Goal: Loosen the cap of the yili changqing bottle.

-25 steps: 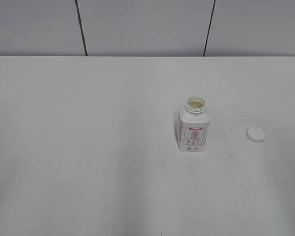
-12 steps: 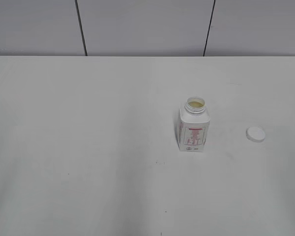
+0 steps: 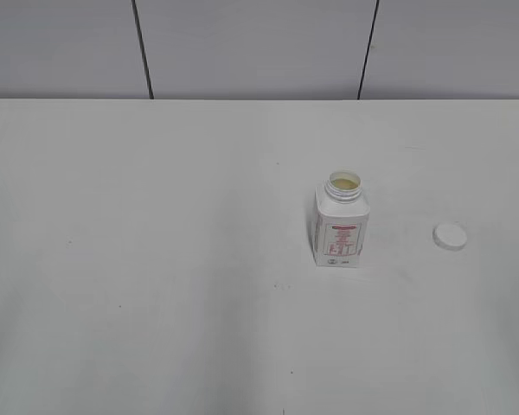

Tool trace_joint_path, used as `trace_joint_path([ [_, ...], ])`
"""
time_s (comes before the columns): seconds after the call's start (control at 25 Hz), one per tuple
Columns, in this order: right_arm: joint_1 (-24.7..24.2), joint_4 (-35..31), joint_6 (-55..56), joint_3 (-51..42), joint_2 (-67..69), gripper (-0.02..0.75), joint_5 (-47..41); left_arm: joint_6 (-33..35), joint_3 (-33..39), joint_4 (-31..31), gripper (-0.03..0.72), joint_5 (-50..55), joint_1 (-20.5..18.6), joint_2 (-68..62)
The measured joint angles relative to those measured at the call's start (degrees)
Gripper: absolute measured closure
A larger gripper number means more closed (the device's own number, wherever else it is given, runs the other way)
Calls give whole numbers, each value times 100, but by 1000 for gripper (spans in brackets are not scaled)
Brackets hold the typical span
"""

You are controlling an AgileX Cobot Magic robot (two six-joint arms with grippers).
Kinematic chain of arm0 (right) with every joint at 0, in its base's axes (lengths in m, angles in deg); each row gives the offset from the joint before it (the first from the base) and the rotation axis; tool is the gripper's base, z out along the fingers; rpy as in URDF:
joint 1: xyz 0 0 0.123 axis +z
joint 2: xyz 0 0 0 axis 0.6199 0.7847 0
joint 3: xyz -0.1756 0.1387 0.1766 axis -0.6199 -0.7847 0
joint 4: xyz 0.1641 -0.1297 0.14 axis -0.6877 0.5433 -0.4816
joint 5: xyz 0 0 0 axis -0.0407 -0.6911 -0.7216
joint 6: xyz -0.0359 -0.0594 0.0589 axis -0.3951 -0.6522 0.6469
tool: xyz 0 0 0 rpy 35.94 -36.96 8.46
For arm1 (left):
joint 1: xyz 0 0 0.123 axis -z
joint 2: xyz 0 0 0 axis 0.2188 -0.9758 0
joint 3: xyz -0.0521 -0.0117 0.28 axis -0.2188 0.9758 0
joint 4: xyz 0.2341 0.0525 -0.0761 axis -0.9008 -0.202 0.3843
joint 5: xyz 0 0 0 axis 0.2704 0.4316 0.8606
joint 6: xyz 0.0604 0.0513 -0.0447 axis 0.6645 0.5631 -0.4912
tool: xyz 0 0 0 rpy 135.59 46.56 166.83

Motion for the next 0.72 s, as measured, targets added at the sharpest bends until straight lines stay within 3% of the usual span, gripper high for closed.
trace_joint_path([
  [0.56,0,7,5,0,0,152,4,0,11,3,260,0,-2,0],
  [0.72,0,7,13,0,0,152,4,0,11,7,260,0,-157,0],
])
